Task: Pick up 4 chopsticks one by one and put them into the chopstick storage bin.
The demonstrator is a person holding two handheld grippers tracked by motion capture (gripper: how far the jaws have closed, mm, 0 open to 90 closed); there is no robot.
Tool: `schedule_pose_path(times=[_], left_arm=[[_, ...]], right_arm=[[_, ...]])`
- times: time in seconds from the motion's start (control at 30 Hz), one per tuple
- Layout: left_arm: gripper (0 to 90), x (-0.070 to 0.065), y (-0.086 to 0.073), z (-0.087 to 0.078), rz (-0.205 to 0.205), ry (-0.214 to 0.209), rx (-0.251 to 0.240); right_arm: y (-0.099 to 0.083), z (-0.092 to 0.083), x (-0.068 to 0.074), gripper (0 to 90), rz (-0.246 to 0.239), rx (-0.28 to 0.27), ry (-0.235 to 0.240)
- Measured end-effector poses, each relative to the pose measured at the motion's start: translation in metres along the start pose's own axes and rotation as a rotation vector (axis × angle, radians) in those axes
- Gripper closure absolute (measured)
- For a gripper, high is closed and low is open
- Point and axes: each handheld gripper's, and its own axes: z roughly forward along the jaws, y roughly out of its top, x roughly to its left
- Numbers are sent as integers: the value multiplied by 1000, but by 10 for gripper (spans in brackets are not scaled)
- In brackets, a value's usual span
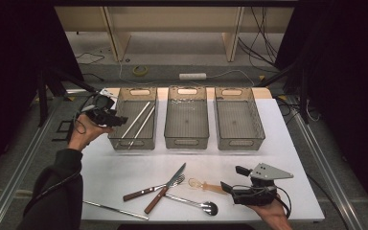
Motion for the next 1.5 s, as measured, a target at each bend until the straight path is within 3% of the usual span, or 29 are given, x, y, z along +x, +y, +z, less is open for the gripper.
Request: schedule_pose_path(times=[0.13,0.17,0.37,0.4,0.47,0.67,0.93,1.3,1.5], left_arm=[[363,-10,-9,-19,22,-49,7],[352,-15,-15,-27,30,-84,19],[309,-33,-33,-45,86,-124,40],[305,-40,-44,-50,94,-148,52],[297,-47,-55,-52,113,-153,68],[266,-60,-81,-55,134,-168,94],[235,-67,-102,-53,122,-165,89],[238,-80,-124,-45,193,-172,199],[239,-90,-130,-39,214,-192,230]], right_arm=[[0,0,0,216,0,1,-2],[0,0,0,216,0,2,-3],[0,0,0,216,-1,2,-4],[0,0,1,216,-3,1,-4],[0,0,1,216,-3,-1,-3],[0,1,2,216,-4,4,-1],[0,1,1,216,-5,3,-2],[0,1,1,216,-2,4,-3],[0,1,1,216,-1,2,-5]])
